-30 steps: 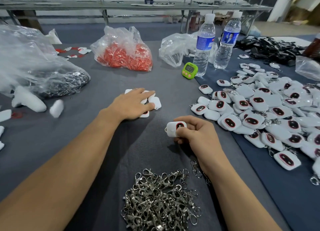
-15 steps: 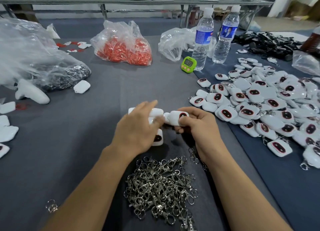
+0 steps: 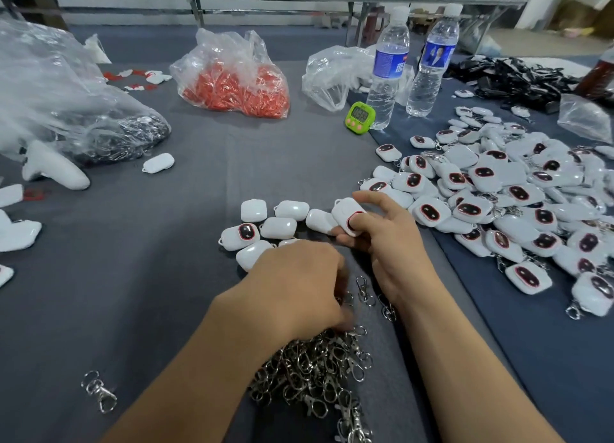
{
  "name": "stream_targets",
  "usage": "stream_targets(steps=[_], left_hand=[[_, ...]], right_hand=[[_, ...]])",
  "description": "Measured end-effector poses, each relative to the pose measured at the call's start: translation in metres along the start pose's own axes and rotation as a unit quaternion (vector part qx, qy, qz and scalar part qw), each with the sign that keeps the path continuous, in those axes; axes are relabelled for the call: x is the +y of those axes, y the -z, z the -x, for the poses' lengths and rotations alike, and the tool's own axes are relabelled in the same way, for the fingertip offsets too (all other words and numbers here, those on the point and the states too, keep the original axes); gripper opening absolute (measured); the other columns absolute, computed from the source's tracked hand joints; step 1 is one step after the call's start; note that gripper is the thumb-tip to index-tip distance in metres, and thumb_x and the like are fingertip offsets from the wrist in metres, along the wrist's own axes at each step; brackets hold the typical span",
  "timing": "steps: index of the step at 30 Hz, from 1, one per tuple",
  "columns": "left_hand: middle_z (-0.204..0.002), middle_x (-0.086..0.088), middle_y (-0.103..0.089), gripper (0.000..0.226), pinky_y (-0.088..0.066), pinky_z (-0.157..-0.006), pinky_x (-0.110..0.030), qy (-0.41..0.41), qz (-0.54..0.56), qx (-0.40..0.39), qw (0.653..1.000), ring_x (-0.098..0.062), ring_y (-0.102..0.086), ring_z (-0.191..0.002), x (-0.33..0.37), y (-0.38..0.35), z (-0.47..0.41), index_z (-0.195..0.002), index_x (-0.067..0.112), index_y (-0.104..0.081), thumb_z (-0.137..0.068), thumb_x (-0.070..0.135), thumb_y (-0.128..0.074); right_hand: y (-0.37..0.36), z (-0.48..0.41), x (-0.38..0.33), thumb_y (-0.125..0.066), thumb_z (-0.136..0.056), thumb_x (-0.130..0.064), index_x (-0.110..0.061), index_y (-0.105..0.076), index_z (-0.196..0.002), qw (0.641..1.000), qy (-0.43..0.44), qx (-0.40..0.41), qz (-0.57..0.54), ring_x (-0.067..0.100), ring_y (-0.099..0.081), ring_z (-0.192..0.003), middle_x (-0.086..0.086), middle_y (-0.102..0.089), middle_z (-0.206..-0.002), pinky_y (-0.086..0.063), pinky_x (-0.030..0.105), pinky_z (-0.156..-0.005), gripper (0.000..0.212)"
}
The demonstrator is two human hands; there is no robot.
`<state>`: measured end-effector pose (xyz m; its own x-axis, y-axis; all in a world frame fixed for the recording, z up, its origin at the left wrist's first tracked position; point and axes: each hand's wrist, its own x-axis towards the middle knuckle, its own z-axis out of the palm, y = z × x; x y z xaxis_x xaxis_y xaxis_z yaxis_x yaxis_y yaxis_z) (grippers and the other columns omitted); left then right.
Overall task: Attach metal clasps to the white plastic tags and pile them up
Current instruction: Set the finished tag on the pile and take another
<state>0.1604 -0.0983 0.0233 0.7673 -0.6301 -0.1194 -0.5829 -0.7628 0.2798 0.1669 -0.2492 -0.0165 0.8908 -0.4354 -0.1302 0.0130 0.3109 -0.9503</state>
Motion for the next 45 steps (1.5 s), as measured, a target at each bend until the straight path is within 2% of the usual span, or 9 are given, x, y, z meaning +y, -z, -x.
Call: stream_targets(steps=[7,12,15,18,20,27,31,36,45], left_hand=[[-0.084,0.013,-0.071,0.01,-0.053,-0.074,-0.031,-0.002,0.109,0.085,0.99,-0.011,-0.065,-0.085,-0.002,-0.017,0.008,-0.091,0.04,-0.075,-0.084,0.034,-0.073],[-0.07,0.022,-0.073,0.017,-0.05,-0.061,-0.008,0.064,0.382,0.204,0.899,0.007,-0.069,-0.066,-0.019,-0.024,-0.001,-0.075,0.033,-0.077,-0.082,0.019,-0.083],[-0.068,0.022,-0.073,0.015,-0.054,-0.057,-0.012,0.083,0.398,0.294,0.865,0.005,-0.069,-0.061,-0.026,-0.021,-0.012,-0.077,0.034,-0.077,-0.083,0.021,-0.081],[-0.065,0.018,-0.072,0.013,-0.06,-0.061,-0.026,0.075,0.409,0.341,0.843,-0.001,-0.067,-0.057,-0.03,-0.023,-0.02,-0.081,0.034,-0.078,-0.086,0.023,-0.078],[-0.065,0.017,-0.072,0.017,-0.062,-0.063,-0.033,0.065,0.409,0.342,0.843,-0.005,-0.068,-0.058,-0.031,-0.026,-0.022,-0.08,0.038,-0.077,-0.088,0.023,-0.077],[-0.07,0.019,-0.074,0.025,-0.055,-0.058,-0.015,0.024,0.394,0.345,0.852,-0.001,-0.069,-0.061,-0.03,-0.028,-0.022,-0.078,0.034,-0.077,-0.084,0.01,-0.08],[-0.075,0.026,-0.073,0.041,-0.053,-0.057,-0.011,0.009,0.411,0.353,0.84,0.002,-0.07,-0.062,-0.027,-0.026,-0.021,-0.083,0.046,-0.074,-0.083,0.005,-0.079],[-0.083,0.028,-0.073,0.034,-0.046,-0.065,-0.004,-0.012,0.372,0.365,0.853,0.004,-0.069,-0.075,-0.026,-0.026,-0.02,-0.092,0.049,-0.075,-0.083,0.017,-0.079],[-0.073,0.026,-0.073,0.033,-0.056,-0.059,-0.015,0.007,0.385,0.361,0.849,0.003,-0.07,-0.064,-0.032,-0.028,-0.025,-0.081,0.04,-0.076,-0.077,0.008,-0.082]], right_hand=[[-0.004,0.016,-0.001,-0.051,-0.083,0.017,-0.004,-0.064,-0.096,0.999,-0.019,-0.008,-0.027,0.027,-0.074,-0.069,0.016,-0.076,-0.083,-0.058,0.026,-0.059,0.028],[-0.006,0.018,-0.001,-0.045,-0.081,0.021,-0.01,-0.05,-0.097,0.999,-0.021,-0.019,-0.03,0.023,-0.068,-0.066,0.02,-0.07,-0.087,-0.054,0.029,-0.058,0.035],[-0.001,0.016,-0.004,-0.048,-0.081,0.025,-0.011,-0.061,-0.102,0.997,-0.011,-0.064,-0.037,0.016,-0.06,-0.061,0.01,-0.067,-0.077,-0.049,0.023,-0.056,0.043],[0.002,0.013,-0.005,-0.062,-0.084,0.017,-0.007,-0.069,-0.099,0.993,-0.007,-0.114,-0.008,0.011,-0.058,-0.056,0.004,-0.068,-0.071,-0.041,0.022,-0.055,0.029],[0.001,0.012,-0.003,-0.067,-0.083,0.012,-0.004,-0.07,-0.094,0.992,0.0,-0.126,0.025,0.01,-0.056,-0.055,0.004,-0.067,-0.068,-0.04,0.022,-0.055,0.019],[-0.002,0.01,-0.002,-0.074,-0.064,-0.007,-0.011,-0.074,-0.073,0.994,-0.003,-0.103,0.042,0.014,-0.052,-0.055,0.011,-0.061,-0.067,-0.04,0.022,-0.052,0.01],[0.001,0.008,-0.004,-0.073,-0.069,-0.003,-0.01,-0.075,-0.073,0.992,-0.03,-0.112,0.044,0.013,-0.054,-0.054,0.008,-0.062,-0.063,-0.039,0.023,-0.054,0.008],[-0.001,0.01,-0.006,-0.069,-0.075,0.001,-0.009,-0.074,-0.071,0.992,-0.023,-0.116,0.055,0.011,-0.056,-0.052,0.007,-0.066,-0.062,-0.041,0.02,-0.051,0.011],[-0.006,0.01,-0.007,-0.07,-0.065,-0.005,-0.01,-0.071,-0.066,0.989,-0.028,-0.138,0.051,0.013,-0.055,-0.053,0.008,-0.062,-0.061,-0.041,0.024,-0.053,0.005]])
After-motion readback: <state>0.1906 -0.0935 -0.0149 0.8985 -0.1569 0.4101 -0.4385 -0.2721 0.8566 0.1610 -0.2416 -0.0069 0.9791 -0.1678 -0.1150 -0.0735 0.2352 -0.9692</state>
